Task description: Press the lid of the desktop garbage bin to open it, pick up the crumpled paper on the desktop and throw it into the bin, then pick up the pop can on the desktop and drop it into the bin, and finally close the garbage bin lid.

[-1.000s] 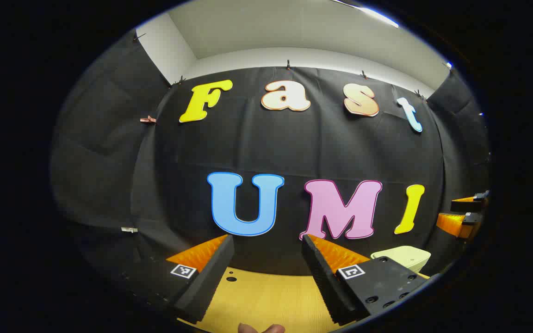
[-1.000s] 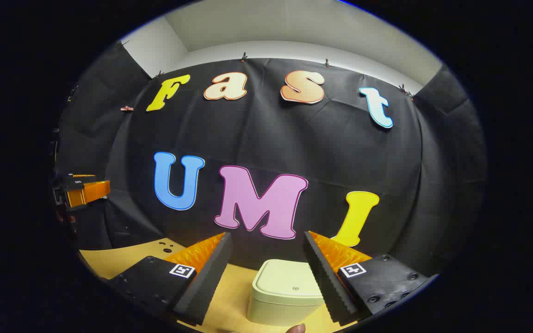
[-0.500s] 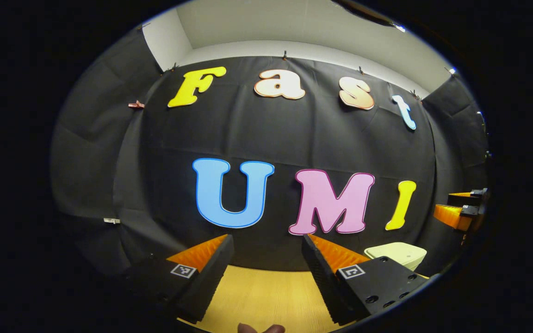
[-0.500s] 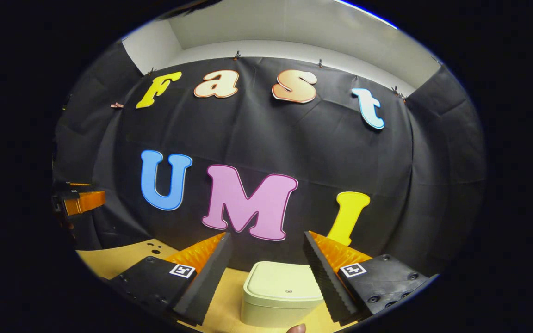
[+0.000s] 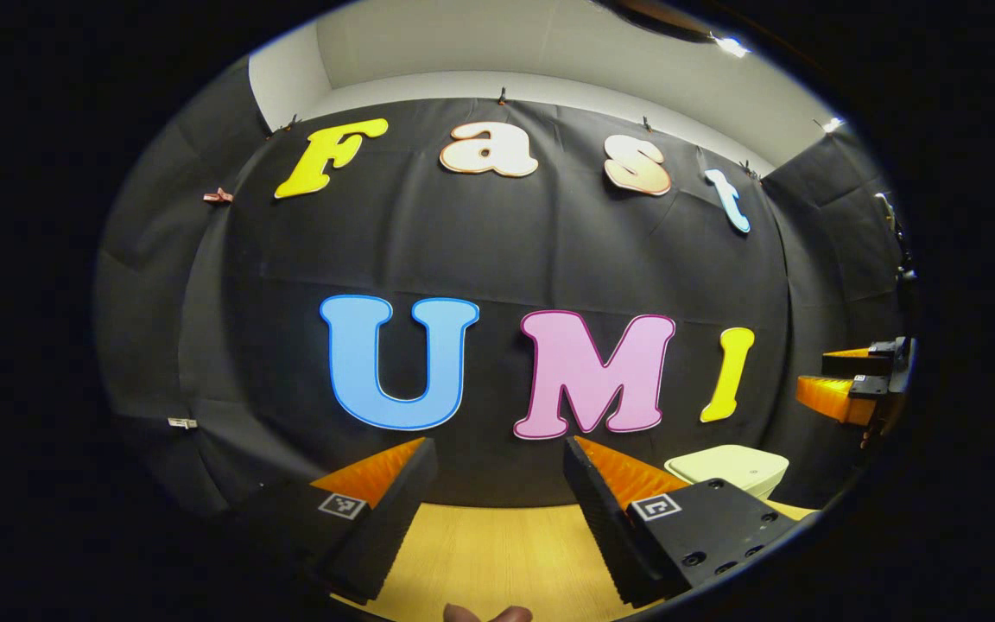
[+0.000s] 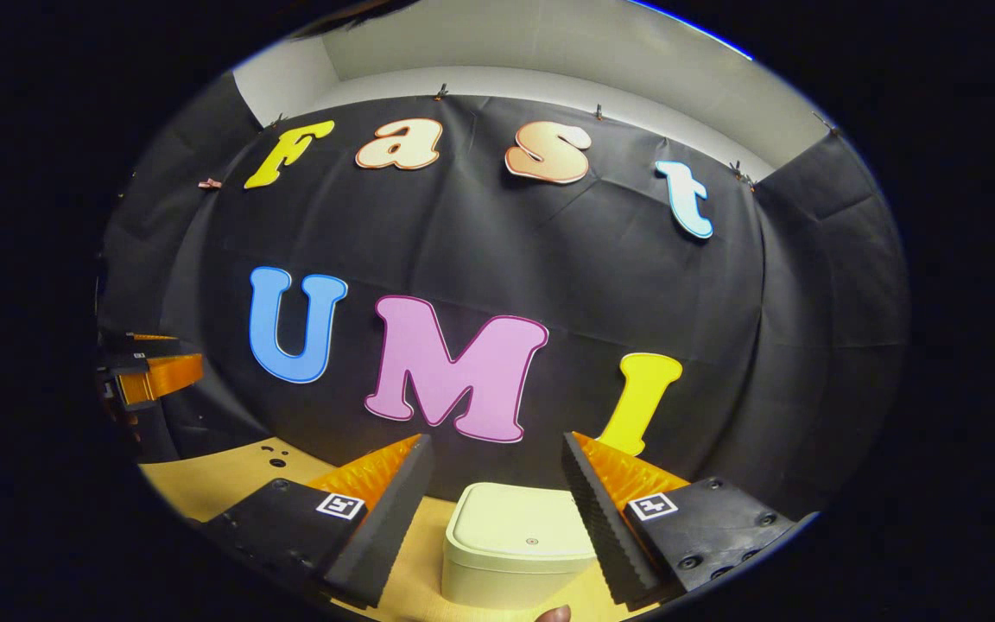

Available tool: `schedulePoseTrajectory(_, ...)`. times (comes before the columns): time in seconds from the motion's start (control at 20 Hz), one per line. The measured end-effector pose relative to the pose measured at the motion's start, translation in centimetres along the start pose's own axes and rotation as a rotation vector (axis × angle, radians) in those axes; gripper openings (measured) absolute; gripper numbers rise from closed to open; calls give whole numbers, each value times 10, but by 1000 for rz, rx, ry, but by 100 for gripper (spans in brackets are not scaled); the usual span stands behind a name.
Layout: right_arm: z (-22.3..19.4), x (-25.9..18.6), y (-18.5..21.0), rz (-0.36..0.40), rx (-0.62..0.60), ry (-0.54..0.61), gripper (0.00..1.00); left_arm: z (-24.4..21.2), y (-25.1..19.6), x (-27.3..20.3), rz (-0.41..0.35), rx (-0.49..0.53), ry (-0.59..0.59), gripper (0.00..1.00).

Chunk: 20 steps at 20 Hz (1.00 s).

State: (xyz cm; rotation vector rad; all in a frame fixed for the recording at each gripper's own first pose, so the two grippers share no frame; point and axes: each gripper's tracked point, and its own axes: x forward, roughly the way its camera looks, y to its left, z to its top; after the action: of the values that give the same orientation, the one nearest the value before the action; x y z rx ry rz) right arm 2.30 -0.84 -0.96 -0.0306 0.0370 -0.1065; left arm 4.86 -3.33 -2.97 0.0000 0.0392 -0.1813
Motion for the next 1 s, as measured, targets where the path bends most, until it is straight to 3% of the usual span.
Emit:
schedulePoseTrajectory(0.1, -3, 7, -1, 9, 5, 9, 93, -1, -3, 3, 8, 4, 6, 95)
schedulePoseTrajectory(0.2, -8, 15, -2, 26, 15, 34, 77, -5, -5, 4, 14, 6, 9, 95)
schedulePoseTrajectory(0.35, -32, 28, -14, 20, 20, 131, 27, -9, -8, 7, 18, 6, 19, 95)
schedulePoseTrajectory(0.45, -49, 35, -19, 44, 45, 196, 6, -11, -9, 7, 20, 0, 25, 96)
schedulePoseTrajectory(0.55, -58, 44, -38, 8, 81, 223, 5, -14, -11, 7, 22, 0, 27, 96)
schedulePoseTrajectory(0.75, -111, 60, -51, 57, 121, 445, 5, -15, -11, 7, 23, 4, 29, 95)
schedulePoseTrajectory(1.0, -155, 72, -53, 81, 121, 596, 5, -20, -10, 6, 28, 0, 41, 95)
